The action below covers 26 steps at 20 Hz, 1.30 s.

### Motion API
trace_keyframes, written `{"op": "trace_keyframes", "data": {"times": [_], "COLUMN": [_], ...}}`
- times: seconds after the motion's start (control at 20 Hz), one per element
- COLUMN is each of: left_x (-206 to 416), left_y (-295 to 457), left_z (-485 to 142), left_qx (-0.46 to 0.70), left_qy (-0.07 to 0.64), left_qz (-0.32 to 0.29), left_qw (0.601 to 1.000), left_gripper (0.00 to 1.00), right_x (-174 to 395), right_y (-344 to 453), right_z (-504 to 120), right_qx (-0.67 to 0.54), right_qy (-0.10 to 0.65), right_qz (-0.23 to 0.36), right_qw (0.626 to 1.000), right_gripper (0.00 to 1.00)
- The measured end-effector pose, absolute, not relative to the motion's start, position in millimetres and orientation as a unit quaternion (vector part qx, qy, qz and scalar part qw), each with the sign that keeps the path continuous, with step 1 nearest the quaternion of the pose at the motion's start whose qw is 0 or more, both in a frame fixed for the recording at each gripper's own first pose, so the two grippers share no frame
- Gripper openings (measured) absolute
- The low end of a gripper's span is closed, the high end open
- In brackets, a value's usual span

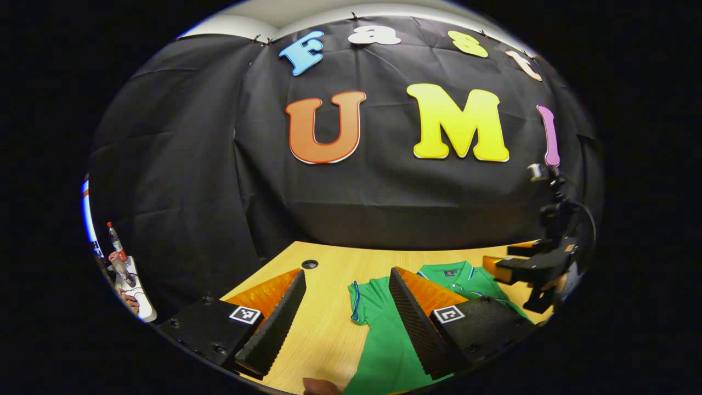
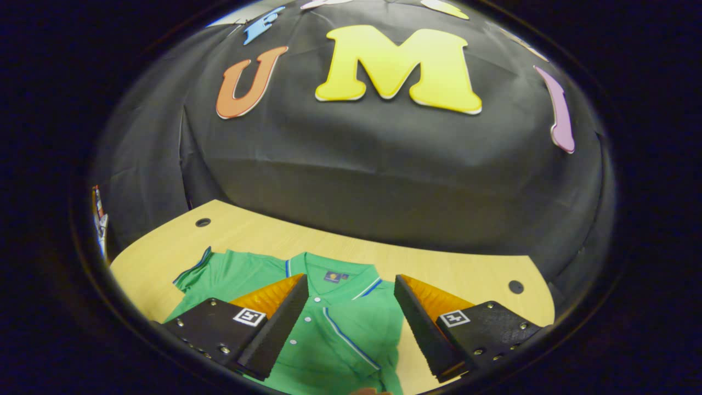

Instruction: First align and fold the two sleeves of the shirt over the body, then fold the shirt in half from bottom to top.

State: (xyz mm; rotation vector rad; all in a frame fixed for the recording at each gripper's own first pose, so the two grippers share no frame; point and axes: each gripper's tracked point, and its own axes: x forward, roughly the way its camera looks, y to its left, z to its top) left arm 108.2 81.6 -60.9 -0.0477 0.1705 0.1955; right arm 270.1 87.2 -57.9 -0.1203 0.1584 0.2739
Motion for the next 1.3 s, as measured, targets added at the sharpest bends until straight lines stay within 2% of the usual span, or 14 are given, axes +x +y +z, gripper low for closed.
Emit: {"op": "trace_keyframes", "data": {"times": [0.35,0.55,0.8,1.05,1.3], "left_x": [186.9,230.9,279.0,311.0,314.7], "left_y": [76.0,73.0,79.9,88.6,96.1], "left_z": [-127.4,-156.5,-195.6,-220.9,-241.4], "left_qx": [-0.006,0.010,0.001,-0.011,-0.015], "left_qy": [0.146,0.170,0.208,0.235,0.261], "left_qz": [0.071,0.057,0.067,0.077,0.082], "left_qw": [0.987,0.984,0.976,0.969,0.962], "left_gripper": [0.98,0.98,1.00,0.99,0.99], "right_x": [203.8,156.9,112.0,96.0,89.2], "right_y": [12.5,-15.5,-48.5,-81.1,-101.9], "right_z": [-8.7,1.2,24.8,42.6,49.3], "right_qx": [-0.008,0.018,0.012,0.023,0.030], "right_qy": [0.018,0.013,-0.005,-0.012,-0.015], "right_qz": [0.097,0.091,0.074,0.043,0.021], "right_qw": [0.995,0.996,0.997,0.999,0.999], "right_gripper": [0.98,0.99,0.98,0.98,0.99]}}
